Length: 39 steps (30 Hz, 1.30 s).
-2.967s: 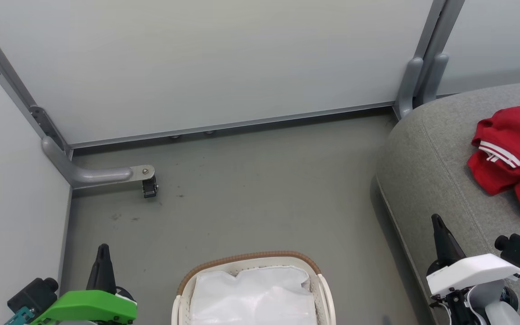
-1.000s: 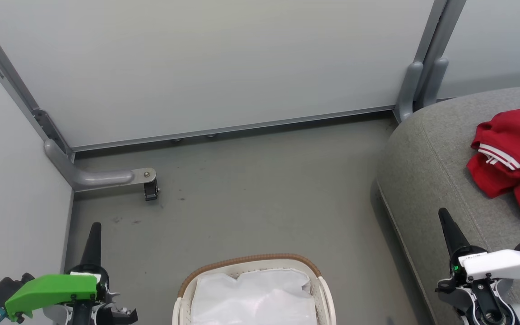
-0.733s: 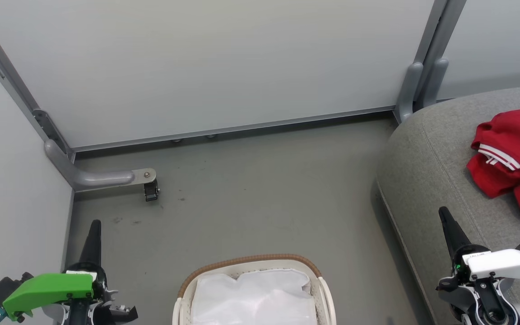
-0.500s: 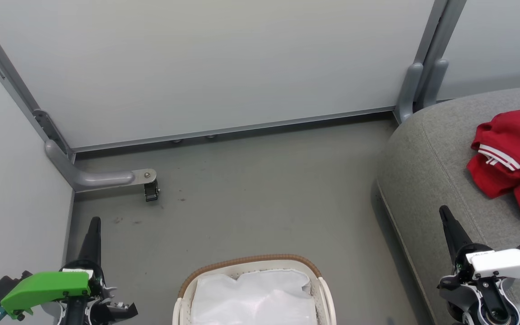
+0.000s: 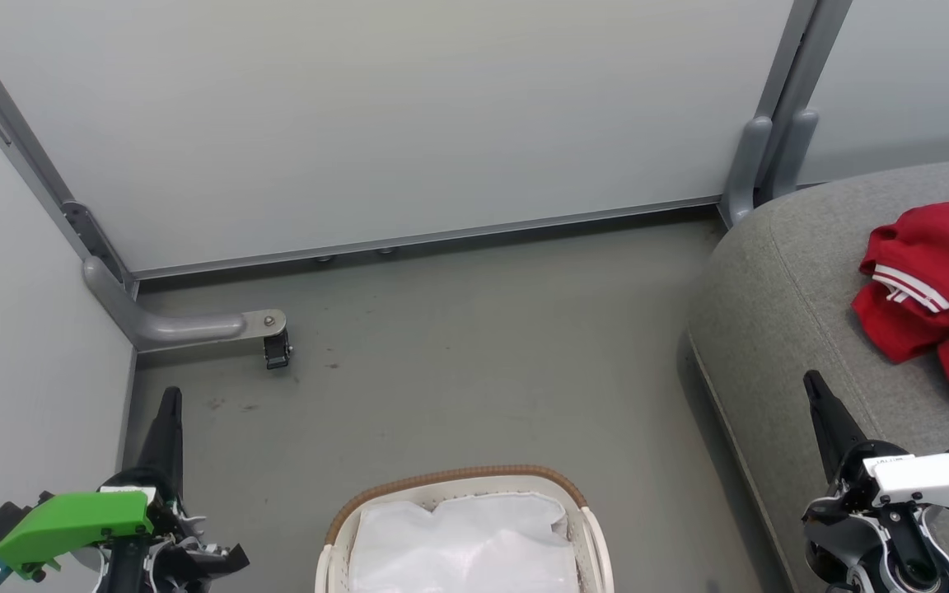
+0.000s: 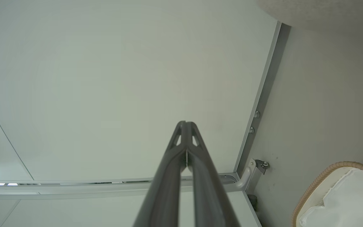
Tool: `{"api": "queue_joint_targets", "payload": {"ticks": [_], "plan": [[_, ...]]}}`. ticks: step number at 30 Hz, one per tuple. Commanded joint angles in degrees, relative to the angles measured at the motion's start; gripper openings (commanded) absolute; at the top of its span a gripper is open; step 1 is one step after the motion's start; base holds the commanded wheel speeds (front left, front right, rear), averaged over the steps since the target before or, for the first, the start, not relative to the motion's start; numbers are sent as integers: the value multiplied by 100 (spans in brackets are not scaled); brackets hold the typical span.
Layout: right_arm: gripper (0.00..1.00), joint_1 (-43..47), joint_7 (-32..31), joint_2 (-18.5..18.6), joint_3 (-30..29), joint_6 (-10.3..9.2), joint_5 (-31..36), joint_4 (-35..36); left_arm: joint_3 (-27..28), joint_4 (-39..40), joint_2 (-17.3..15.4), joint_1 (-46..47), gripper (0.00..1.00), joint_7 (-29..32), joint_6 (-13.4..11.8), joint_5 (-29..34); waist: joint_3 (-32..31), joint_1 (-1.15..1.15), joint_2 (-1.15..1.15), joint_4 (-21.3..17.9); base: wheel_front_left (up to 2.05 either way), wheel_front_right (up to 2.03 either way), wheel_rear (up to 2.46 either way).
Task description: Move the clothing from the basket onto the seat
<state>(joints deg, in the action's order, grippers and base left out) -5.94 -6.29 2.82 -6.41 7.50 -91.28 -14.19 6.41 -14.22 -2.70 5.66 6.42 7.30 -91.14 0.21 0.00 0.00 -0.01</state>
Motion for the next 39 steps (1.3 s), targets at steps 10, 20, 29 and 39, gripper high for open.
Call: {"api": "queue_joint_targets", "payload": {"ticks": [10, 20, 29, 39], "plan": [[0, -47, -46, 11, -26, -2, -121, 30, 25, 23, -33, 92, 0, 33, 37, -139, -3, 0, 0, 1, 0, 0, 0], [0, -47, -46, 11, -25, -2, -121, 30, 25, 24, -33, 91, 0, 33, 37, -139, -3, 0, 0, 1, 0, 0, 0], [0, -47, -45, 11, -25, -2, -122, 30, 24, 24, -33, 91, 0, 33, 36, -139, -3, 0, 0, 1, 0, 0, 0], [0, -46, -45, 11, -24, -1, -121, 29, 24, 24, -33, 91, 0, 32, 36, -139, -3, 0, 0, 1, 0, 0, 0]]}}
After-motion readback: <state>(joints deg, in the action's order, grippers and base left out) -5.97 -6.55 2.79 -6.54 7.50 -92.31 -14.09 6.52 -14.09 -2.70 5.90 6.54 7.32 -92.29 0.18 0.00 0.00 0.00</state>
